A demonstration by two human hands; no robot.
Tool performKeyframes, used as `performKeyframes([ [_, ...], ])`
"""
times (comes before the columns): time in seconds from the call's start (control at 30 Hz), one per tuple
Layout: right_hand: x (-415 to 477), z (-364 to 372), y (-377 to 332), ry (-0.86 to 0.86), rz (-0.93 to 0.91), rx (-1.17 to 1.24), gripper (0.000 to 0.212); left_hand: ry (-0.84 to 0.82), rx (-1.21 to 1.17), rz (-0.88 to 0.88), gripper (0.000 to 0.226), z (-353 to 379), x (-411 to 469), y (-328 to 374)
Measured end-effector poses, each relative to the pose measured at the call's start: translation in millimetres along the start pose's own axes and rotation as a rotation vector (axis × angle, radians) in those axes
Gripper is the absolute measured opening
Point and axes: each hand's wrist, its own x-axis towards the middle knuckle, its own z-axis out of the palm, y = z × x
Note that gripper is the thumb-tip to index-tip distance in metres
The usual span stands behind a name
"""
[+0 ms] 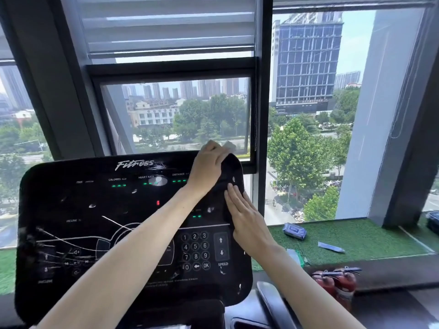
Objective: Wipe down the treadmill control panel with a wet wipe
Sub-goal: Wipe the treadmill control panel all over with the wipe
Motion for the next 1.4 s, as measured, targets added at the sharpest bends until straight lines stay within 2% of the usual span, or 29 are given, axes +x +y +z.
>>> performKeyframes([
  [0.1,-3,-4,4,0.015,-0.035,-0.007,0.084,-0.312,0.008,0.188,0.023,10,-16,12],
  [0.17,-9,-7,8,0.03,-0.054,-0.009,0.084,-0.397,0.031,0.2,0.023,7,-11,15],
  [0.3,-25,-8,10,0.027,-0.005,0.007,0.08,-0.118,-0.003,0.031,0.024,1,5,12],
  [0.33,-28,-7,10,0.018,0.0,0.014,0.08,-0.132,0.014,0.058,0.025,4,1,13],
  [0.43,-31,-4,10,-0.015,-0.004,0.032,0.078,-0.439,0.065,0.262,0.023,16,-20,18],
  [0.47,-31,-2,11,-0.023,-0.004,0.036,0.077,-0.491,0.074,0.286,0.023,15,-18,18],
  [0.5,-31,-1,12,-0.03,-0.003,0.048,0.077,-0.469,0.071,0.271,0.023,14,-11,18],
  [0.6,-32,4,14,-0.058,0.019,0.097,0.079,-0.155,0.016,0.09,0.024,7,6,12],
  [0.63,-32,5,14,-0.065,0.018,0.099,0.079,-0.126,0.034,0.083,0.025,6,4,12],
  [0.67,-32,5,15,-0.058,0.01,0.094,0.079,-0.171,0.069,0.139,0.025,9,-1,12],
  [0.77,-33,4,15,-0.029,-0.018,0.077,0.08,-0.47,0.077,0.332,0.022,12,-19,17],
  [0.83,-34,5,15,-0.018,-0.026,0.076,0.08,-0.445,0.067,0.27,0.024,7,-6,17],
  [0.93,-34,8,14,0.001,-0.005,0.09,0.081,-0.18,0.043,0.116,0.025,2,4,12],
  [0.97,-34,9,13,0.002,0.001,0.094,0.082,-0.186,0.061,0.146,0.025,5,-1,11],
  [1.03,-34,9,13,0.004,0.0,0.102,0.082,-0.36,0.079,0.276,0.022,14,-21,11],
  [1.1,-34,8,14,0.008,-0.003,0.11,0.083,-0.49,0.056,0.282,0.021,12,-26,12],
  [1.13,-34,8,14,0.009,-0.001,0.113,0.083,-0.456,0.039,0.239,0.021,9,-19,12],
  [1.2,-34,9,14,0.013,0.009,0.122,0.084,-0.244,0.025,0.134,0.022,3,-6,9],
  [1.27,-35,9,13,0.019,0.013,0.125,0.084,-0.127,0.046,0.121,0.021,2,-10,10],
  [1.33,-35,9,13,0.02,0.006,0.118,0.084,-0.285,0.085,0.243,0.02,8,-24,12],
  [1.4,-35,9,13,0.021,0.0,0.112,0.084,-0.467,0.065,0.281,0.021,7,-31,11],
])
